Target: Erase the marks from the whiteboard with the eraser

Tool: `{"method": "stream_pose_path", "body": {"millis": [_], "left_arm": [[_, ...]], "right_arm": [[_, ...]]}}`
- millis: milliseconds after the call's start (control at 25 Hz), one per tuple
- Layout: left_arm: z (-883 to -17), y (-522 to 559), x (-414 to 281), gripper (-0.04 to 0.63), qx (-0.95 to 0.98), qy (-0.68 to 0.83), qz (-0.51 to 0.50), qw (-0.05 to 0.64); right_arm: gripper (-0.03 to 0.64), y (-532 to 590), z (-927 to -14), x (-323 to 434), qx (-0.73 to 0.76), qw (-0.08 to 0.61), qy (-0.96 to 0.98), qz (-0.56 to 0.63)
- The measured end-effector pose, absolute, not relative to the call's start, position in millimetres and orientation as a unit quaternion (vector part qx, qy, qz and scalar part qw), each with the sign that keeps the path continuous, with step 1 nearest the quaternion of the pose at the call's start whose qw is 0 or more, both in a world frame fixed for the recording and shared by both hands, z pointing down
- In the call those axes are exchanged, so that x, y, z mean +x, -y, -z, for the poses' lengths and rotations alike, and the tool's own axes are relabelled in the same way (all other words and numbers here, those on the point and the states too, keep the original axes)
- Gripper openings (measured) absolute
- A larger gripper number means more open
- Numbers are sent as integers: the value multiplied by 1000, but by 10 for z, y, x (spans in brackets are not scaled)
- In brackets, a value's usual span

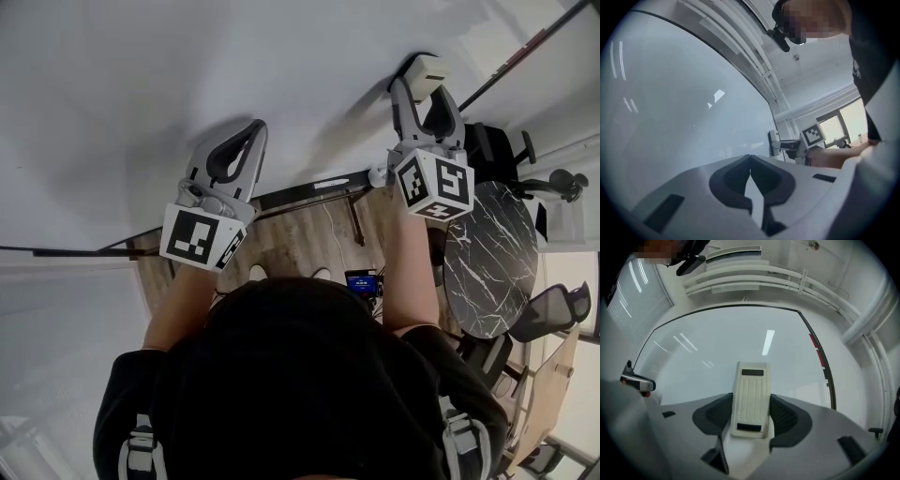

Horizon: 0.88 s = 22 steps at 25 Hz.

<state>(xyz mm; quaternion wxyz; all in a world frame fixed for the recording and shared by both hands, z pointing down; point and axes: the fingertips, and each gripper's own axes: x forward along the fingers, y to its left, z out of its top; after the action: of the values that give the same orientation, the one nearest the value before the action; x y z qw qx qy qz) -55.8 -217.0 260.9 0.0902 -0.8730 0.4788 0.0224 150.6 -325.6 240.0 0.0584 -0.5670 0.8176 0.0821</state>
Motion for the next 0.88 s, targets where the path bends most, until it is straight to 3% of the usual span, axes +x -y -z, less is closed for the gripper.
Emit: {"method": "stream_pose_path", "body": {"millis": [640, 880], "left_arm": [[-2813, 2102, -586, 5, -881, -467, 1, 73], [-2914, 2064, -628, 5, -885, -461, 4, 68]], "right_arm": [[249, 3155, -2608, 1665, -534, 77, -842, -12], [249, 2846, -2682, 1419, -493, 56, -867, -38]]}}
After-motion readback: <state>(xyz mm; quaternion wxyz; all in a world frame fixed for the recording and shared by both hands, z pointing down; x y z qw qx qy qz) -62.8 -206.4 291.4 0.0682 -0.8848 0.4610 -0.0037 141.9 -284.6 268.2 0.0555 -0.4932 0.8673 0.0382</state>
